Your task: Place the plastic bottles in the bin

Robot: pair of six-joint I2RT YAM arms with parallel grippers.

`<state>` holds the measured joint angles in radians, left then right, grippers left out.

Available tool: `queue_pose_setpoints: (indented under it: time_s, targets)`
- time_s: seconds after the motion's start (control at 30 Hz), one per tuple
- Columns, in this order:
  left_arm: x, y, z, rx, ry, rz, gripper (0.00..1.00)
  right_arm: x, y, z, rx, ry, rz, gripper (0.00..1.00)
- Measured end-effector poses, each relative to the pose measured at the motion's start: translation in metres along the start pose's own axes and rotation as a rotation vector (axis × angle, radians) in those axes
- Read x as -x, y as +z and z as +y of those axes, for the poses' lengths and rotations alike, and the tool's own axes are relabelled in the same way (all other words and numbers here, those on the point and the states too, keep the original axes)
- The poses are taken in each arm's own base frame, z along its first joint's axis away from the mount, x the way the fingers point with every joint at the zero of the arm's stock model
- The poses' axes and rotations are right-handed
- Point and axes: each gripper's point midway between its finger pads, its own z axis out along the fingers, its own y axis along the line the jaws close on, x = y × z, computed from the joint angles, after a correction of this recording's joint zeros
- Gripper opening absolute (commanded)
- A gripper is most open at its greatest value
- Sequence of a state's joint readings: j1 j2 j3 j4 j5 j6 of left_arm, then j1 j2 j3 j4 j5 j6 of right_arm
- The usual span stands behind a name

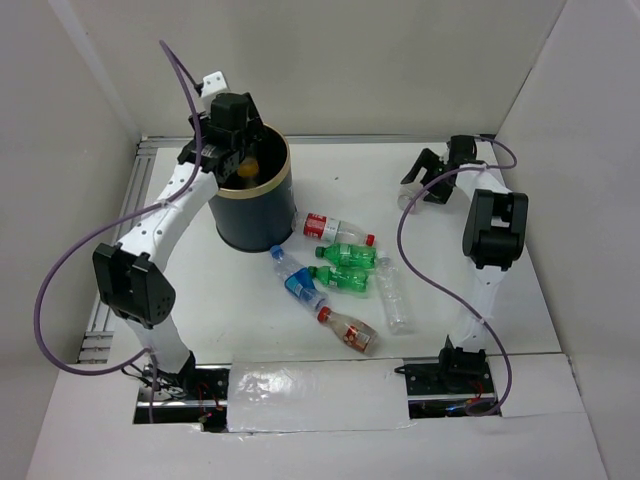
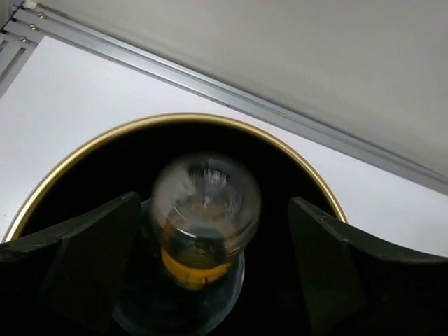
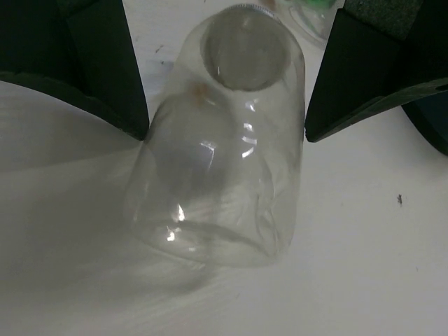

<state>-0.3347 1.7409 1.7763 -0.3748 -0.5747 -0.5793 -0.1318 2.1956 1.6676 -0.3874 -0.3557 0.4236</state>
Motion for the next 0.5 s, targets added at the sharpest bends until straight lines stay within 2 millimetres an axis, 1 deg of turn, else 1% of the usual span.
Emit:
queue_pose_setpoints:
  time_s: [0.07,0.1,0.13,0.17,0.2,0.27,0.3,0.33,0.37,0.4,0.43,0.47,0.5]
  targets:
    - [-0.002,-0.009,-0.01,-0.028,0.033,0.0,0.99,0.004,0.007,0.0,-0.01,0.004,-0.007,0.99]
    - [-0.002,-0.016,-0.016,-0.045,0.052,-0.002,0.99,0.006,0.01,0.001,-0.01,0.007,-0.011,0.95]
    - [-0.003,-0.026,-0.024,-0.071,0.076,-0.005,0.99,0.008,0.011,0.002,-0.015,0.004,-0.018,0.78]
    - [-0.004,-0.039,-0.032,-0.099,0.099,-0.009,0.99,0.007,0.012,0.002,-0.017,0.0,-0.018,0.64]
    - [-0.005,-0.056,-0.039,-0.133,0.122,-0.017,0.99,0.006,0.013,0.003,-0.018,0.005,-0.014,0.49]
    - [-0.012,-0.103,-0.057,-0.231,0.138,-0.016,0.99,0.005,0.013,0.005,-0.007,0.001,-0.008,0.23]
    - [-0.016,-0.127,-0.062,-0.281,0.134,-0.014,0.99,0.005,0.013,0.006,-0.003,-0.01,-0.006,0.21]
    - [-0.022,-0.157,-0.067,-0.352,0.123,-0.005,0.99,0.003,0.012,0.007,0.008,-0.028,0.004,0.19]
    - [-0.033,-0.184,-0.067,-0.415,0.11,0.016,0.99,0.001,0.011,0.009,0.02,-0.044,0.016,0.15]
    - [-0.044,-0.209,-0.066,-0.475,0.076,0.041,0.99,0.0,0.009,0.013,0.042,-0.065,0.032,0.09]
    - [-0.06,-0.229,-0.059,-0.515,0.048,0.081,0.99,0.001,0.005,0.019,0.067,-0.093,0.041,0.07]
    - [-0.076,-0.242,-0.052,-0.539,0.015,0.128,0.99,0.004,0.001,0.028,0.105,-0.135,0.048,0.06]
    - [-0.094,-0.252,-0.042,-0.547,-0.03,0.179,0.99,0.01,-0.007,0.041,0.153,-0.188,0.048,0.02]
